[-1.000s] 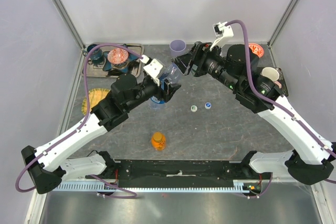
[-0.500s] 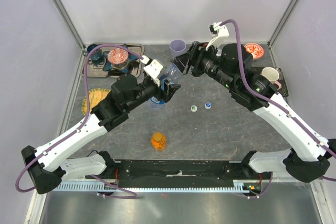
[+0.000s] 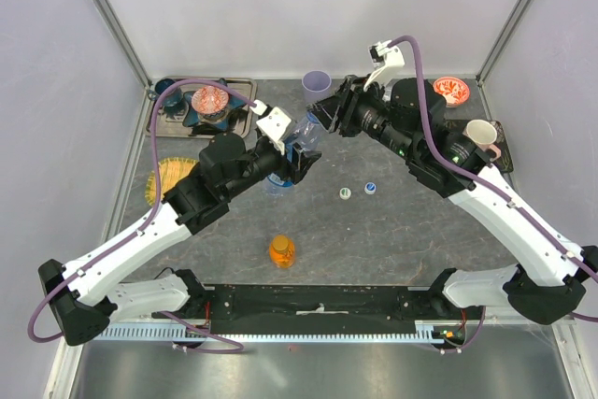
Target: Unscrew the bottle caps
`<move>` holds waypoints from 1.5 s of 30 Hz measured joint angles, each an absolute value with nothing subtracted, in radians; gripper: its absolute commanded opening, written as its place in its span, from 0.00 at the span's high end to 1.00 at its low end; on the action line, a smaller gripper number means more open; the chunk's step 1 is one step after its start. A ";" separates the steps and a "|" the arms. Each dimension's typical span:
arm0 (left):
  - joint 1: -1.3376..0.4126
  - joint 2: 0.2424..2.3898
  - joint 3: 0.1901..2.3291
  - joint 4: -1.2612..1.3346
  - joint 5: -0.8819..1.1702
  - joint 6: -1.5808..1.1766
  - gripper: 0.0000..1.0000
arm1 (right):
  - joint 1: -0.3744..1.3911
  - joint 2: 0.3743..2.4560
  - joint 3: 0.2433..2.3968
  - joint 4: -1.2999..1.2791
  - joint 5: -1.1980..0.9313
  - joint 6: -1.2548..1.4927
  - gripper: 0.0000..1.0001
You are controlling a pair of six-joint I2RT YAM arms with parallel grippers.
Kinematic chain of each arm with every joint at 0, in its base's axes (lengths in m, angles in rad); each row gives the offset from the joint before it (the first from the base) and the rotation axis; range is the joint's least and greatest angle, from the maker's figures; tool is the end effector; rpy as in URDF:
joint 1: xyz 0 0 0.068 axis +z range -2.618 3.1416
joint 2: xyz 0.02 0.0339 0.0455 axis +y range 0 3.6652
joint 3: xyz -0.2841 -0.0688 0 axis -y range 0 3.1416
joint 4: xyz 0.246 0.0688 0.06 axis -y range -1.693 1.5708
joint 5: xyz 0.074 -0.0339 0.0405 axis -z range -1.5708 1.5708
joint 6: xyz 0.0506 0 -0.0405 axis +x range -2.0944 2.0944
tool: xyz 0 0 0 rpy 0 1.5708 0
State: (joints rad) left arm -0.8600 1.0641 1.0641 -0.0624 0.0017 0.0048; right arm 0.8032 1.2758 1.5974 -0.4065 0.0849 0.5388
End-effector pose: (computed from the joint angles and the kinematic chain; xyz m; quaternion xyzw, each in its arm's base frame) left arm 0.1647 -0.1914 0.4141 0.3059 0.6615 -0.2845 0.6228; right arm 0.1946 0.1955 0.5095 -0.0685 0.7332 0.3957 0.5488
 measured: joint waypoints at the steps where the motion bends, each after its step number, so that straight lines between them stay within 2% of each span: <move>1: -0.860 1.064 1.063 -0.064 0.002 0.005 0.73 | 0.803 1.276 1.595 -0.405 0.083 0.540 0.58; 3: -0.860 1.064 1.061 -0.066 0.001 0.005 0.73 | 0.803 1.276 1.593 -0.405 0.082 0.542 0.61; 9: -0.860 1.064 1.061 -0.066 0.001 0.005 0.73 | 0.803 1.276 1.589 -0.404 0.077 0.546 0.61; 13: -0.860 1.064 1.061 -0.071 0.000 0.005 0.73 | 0.803 1.276 1.584 -0.398 0.076 0.546 0.53; 21: -0.860 1.064 1.061 -0.073 0.001 0.005 0.73 | 0.803 1.276 1.571 -0.398 0.076 0.548 0.48; 24: -0.860 1.064 1.061 -0.073 0.001 0.005 0.73 | 0.803 1.276 1.571 -0.398 0.076 0.548 0.51; 27: -0.860 1.064 1.061 -0.073 0.001 0.005 0.73 | 0.803 1.276 1.571 -0.398 0.075 0.549 0.61; 30: -0.860 1.063 1.061 -0.073 0.001 0.005 0.73 | 0.803 1.276 1.571 -0.397 0.068 0.550 0.81; 31: -0.860 1.063 1.061 -0.073 0.001 0.005 0.73 | 0.803 1.276 1.570 -0.398 0.064 0.553 0.98; 32: -0.860 1.063 1.061 -0.073 0.000 0.005 0.73 | 0.803 1.276 1.569 -0.397 0.059 0.556 1.00; 40: -0.855 1.055 1.060 -0.084 0.032 0.004 0.75 | 0.793 1.266 1.546 -0.365 -0.012 0.516 1.00; 43: -0.828 1.034 1.060 -0.097 0.150 -0.003 0.75 | 0.792 1.246 1.546 -0.360 -0.102 0.452 1.00; 45: -0.781 1.021 1.066 -0.102 0.322 -0.035 0.74 | 0.792 1.226 1.546 -0.356 -0.174 0.408 1.00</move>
State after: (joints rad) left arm -0.7807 1.0214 1.0660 -0.1017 0.3218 -0.0353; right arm 0.7918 1.2263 1.5459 -0.3561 -0.1741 0.4080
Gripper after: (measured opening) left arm 0.684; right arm 0.387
